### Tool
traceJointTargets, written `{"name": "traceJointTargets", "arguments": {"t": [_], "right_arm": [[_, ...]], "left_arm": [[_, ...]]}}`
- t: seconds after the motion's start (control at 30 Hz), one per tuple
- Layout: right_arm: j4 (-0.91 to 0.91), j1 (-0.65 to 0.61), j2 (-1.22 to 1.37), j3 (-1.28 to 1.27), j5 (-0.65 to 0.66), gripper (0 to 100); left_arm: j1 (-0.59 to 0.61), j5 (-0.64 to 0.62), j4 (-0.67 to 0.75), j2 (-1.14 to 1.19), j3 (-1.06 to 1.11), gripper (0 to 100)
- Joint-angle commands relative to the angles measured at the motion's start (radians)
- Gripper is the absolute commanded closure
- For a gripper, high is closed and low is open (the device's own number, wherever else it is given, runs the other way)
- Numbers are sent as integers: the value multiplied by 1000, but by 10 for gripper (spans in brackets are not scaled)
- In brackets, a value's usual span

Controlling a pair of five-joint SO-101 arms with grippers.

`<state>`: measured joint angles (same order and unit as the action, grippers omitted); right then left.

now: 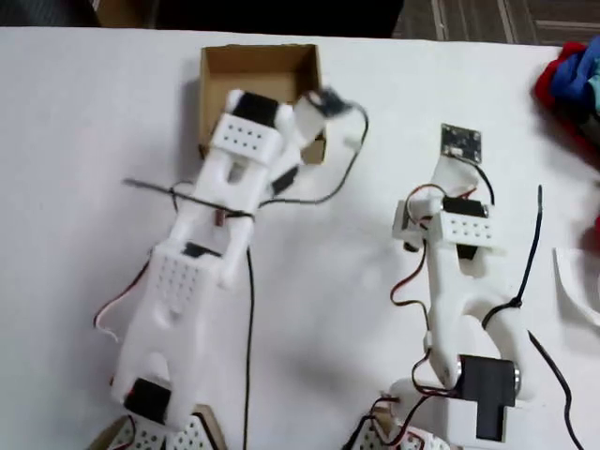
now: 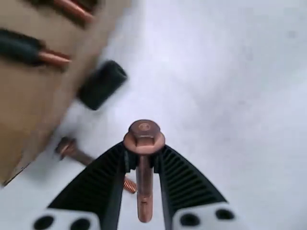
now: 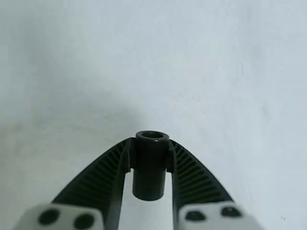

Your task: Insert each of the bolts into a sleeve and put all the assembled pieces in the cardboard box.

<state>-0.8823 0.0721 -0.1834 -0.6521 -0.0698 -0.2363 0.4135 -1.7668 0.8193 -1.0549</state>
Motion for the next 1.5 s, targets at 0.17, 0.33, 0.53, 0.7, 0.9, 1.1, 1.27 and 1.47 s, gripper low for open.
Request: {"name": "traceJointTargets", "arguments": {"t": [0.17,0.33,0.53,0.7,0.9,1.1,1.27,1.47], "right_arm": [[335,-15,-607,-454,31,978],[545,-18,-1010,-763,40,978],[558,-139,-1202,-885,166,978],[556,-159,-1196,-887,167,978],[556,-162,-1190,-885,167,978],[556,-163,-1190,-887,167,978],[556,-163,-1190,-887,167,978],[556,-163,-1190,-887,167,978]], "left_arm": [[-167,-138,26,-427,-62,975],[-235,-250,199,-468,-59,975],[-239,-253,212,-465,-53,975],[-121,-351,107,-473,-61,975],[-92,-422,8,-594,-91,975],[-92,-423,2,-743,-91,975],[-81,-417,2,-899,-48,975],[14,-471,127,-1079,398,975]]}}
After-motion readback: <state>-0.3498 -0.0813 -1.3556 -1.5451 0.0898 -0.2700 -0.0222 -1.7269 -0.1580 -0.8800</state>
